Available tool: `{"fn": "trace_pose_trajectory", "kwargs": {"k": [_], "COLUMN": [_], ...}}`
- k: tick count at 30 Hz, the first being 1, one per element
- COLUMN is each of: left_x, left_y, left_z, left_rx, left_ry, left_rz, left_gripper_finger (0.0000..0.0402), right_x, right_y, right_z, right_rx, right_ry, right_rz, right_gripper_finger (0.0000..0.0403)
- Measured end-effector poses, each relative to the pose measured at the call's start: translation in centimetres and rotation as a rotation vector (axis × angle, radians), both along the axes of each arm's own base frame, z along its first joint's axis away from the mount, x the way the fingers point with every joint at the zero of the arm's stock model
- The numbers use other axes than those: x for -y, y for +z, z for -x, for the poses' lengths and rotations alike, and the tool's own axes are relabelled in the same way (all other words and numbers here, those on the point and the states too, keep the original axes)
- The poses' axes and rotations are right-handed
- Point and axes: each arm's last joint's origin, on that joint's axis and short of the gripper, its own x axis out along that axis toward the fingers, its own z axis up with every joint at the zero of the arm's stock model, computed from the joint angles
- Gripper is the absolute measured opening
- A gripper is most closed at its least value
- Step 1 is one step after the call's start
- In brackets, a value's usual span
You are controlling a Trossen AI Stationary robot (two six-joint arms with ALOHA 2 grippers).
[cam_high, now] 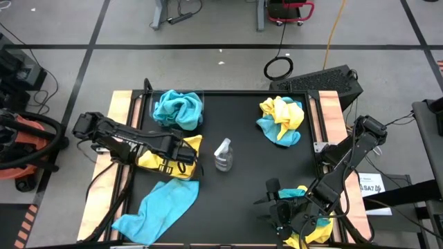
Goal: Sort microfiber towel by color & place in baskets
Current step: Put the yellow microfiber cloth into the bottom transparent bin
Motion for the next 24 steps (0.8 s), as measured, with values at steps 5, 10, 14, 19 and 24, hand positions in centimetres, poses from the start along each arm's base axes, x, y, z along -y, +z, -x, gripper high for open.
{"fn": "trace_pose_trajectory", "kwargs": {"k": [5,10,14,19,24], "left_x": [0.0,0.0,-0.1,-0.1,-0.1], "left_y": [-1.6,-2.8,-3.8,-4.2,-4.2], "left_z": [-0.1,0.5,1.0,1.2,1.1], "left_rx": [0.027,0.005,-0.011,-0.019,-0.011], "left_ry": [-0.016,-0.033,-0.033,-0.033,-0.028], "left_rz": [0.075,0.095,0.094,0.095,0.096], "left_gripper_finger": [0.0011,0.0012,0.0013,0.0013,0.0028], "right_x": [0.0,0.0,0.0,0.0,0.0], "right_y": [0.0,0.0,0.0,0.0,0.0], "right_z": [0.0,0.0,0.0,0.0,0.0], "right_rx": [0.000,0.000,0.000,0.000,0.000], "right_ry": [-0.001,-0.001,-0.001,-0.001,-0.003], "right_rz": [0.000,0.000,0.000,0.000,-0.003], "right_gripper_finger": [0.0215,0.0215,0.0215,0.0215,0.0215]}}
